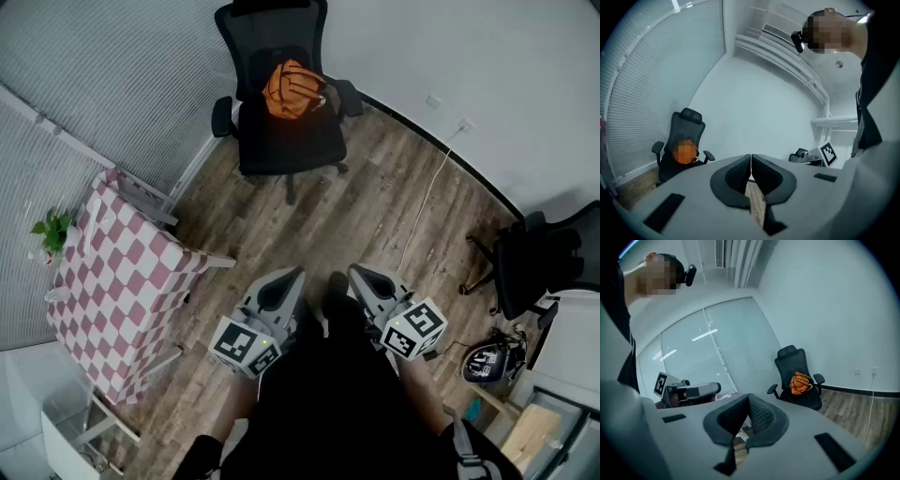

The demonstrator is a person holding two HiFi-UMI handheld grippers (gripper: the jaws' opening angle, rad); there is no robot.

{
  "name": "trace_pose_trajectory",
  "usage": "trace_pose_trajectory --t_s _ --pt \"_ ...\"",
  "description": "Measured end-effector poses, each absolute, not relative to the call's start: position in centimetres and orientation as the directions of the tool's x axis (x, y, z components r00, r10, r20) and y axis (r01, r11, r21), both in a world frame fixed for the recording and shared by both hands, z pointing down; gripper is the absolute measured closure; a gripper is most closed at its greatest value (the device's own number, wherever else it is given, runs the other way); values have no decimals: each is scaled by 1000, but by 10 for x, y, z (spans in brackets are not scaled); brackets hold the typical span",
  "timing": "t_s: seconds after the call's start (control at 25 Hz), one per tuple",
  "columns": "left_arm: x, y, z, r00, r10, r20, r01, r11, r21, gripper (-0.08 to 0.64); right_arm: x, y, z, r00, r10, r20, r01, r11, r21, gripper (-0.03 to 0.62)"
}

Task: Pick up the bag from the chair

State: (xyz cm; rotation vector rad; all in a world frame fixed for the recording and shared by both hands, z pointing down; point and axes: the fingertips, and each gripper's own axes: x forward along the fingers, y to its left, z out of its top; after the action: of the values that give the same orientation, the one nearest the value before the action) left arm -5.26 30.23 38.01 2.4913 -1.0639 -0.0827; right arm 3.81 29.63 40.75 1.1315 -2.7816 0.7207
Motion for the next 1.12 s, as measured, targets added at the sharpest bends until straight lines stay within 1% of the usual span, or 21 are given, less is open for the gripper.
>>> trace_pose_trajectory --t_s 0.28,0.48,0.6,0.76,0.96,1.12 --pt "-61 306 384 701 -703 120 -684 -616 390 528 24 300 404 -741 -635 217 -664 646 -377 572" --pt "-65 308 377 705 -702 99 -676 -623 395 526 16 302 398 -744 -636 203 -660 656 -366 572" --pt "-70 307 380 701 -706 99 -678 -616 401 526 11 299 397 -741 -644 191 -662 651 -371 572" --pt "-72 304 389 708 -697 114 -676 -622 395 528 9 296 403 -723 -659 206 -680 630 -374 572" --pt "-68 283 393 714 -691 113 -669 -626 400 528 16 275 408 -716 -667 205 -682 607 -407 572" --pt "-63 253 389 706 -695 139 -685 -618 386 526 21 243 416 -727 -652 217 -672 610 -420 572"
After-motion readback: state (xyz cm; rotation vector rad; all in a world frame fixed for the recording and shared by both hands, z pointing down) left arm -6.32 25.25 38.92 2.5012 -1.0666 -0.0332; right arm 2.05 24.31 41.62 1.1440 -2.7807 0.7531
